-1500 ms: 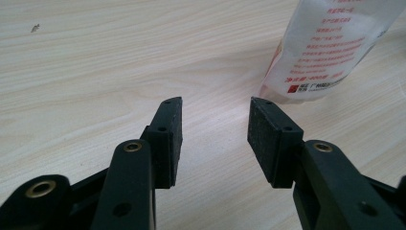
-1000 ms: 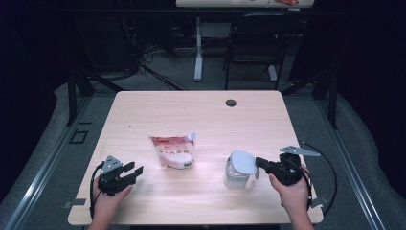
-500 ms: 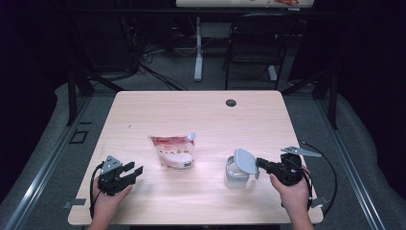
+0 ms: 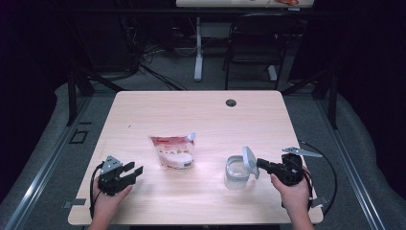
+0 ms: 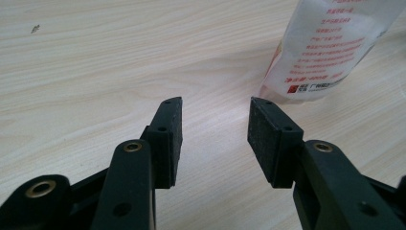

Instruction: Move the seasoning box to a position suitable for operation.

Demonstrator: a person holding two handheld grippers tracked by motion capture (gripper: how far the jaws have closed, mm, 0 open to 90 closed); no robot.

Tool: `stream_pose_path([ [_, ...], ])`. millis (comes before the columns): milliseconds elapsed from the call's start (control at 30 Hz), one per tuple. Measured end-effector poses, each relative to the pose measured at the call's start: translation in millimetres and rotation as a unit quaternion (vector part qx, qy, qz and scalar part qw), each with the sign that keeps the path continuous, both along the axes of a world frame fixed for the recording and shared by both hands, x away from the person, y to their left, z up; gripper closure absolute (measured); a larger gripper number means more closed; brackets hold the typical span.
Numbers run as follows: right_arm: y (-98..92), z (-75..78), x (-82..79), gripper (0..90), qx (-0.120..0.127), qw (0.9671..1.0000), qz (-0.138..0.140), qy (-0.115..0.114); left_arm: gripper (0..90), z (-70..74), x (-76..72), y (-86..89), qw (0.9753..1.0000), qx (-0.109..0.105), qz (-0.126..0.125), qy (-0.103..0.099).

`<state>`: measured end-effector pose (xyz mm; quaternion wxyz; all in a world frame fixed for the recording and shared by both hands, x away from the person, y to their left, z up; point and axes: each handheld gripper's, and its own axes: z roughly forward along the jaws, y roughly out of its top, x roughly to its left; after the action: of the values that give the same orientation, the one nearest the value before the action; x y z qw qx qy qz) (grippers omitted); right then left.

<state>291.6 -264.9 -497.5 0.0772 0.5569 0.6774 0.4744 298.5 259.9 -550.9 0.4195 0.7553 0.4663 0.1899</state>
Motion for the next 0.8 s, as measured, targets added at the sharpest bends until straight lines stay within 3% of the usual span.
stream_pose_path([
  [800,-2.2,-6.9,2.2,90.0,0.003,0.9999,-0.003,0.015,56.3,-0.1,0.0,-0.1,1.0,0.0,0.0,0.0],
])
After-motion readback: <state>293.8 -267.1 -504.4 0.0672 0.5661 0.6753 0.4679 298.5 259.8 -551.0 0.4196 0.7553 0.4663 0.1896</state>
